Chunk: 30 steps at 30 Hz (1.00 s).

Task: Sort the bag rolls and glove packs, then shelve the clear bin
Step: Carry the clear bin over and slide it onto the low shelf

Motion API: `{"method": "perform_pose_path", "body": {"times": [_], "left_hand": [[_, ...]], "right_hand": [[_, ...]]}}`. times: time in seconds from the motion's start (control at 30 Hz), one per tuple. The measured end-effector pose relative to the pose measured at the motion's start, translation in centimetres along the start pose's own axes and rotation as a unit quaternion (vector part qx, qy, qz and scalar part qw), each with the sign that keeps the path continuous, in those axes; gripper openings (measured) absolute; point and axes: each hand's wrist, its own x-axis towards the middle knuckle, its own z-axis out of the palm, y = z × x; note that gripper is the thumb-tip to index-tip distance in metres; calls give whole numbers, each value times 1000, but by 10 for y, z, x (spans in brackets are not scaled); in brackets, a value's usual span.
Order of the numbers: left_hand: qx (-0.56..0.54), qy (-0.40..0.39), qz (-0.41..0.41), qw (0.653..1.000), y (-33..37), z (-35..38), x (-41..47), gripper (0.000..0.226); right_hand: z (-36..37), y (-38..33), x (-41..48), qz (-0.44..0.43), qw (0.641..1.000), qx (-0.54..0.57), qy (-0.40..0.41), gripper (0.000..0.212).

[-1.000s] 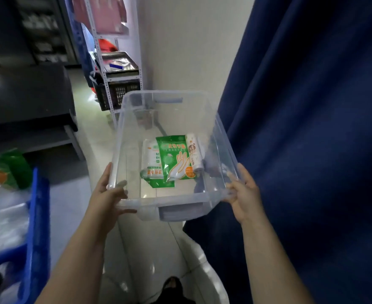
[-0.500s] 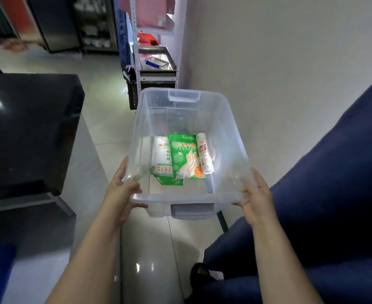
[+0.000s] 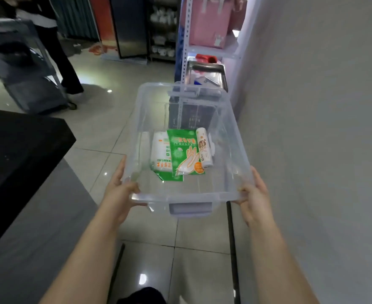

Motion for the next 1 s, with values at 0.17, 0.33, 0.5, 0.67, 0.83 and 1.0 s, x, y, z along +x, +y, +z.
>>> {"method": "perform_pose_path", "body": {"times": [0.17, 0.33, 0.5, 0.67, 0.83, 1.0], "left_hand": [[-4, 45, 3, 999, 19, 4, 98, 80], [-23, 69, -5, 997, 43, 1, 227, 85], [-22, 86, -11, 996, 94, -4, 364, 84], [-26, 105, 1, 994, 140, -19, 480, 87], [-34, 142, 10, 989, 171, -38, 590, 79], [-31, 174, 32, 984, 205, -52, 704, 76]], "right_hand": [[56, 6, 110, 15, 998, -1, -58, 54], [132, 15, 237, 33, 997, -4, -75, 48], [224, 9, 365, 54, 995, -18, -82, 54], [306, 13, 472, 67, 991, -62, -93, 55], [395, 27, 577, 88, 982, -122, -112, 44], [491, 46, 698, 64, 970, -133, -192, 46]]}}
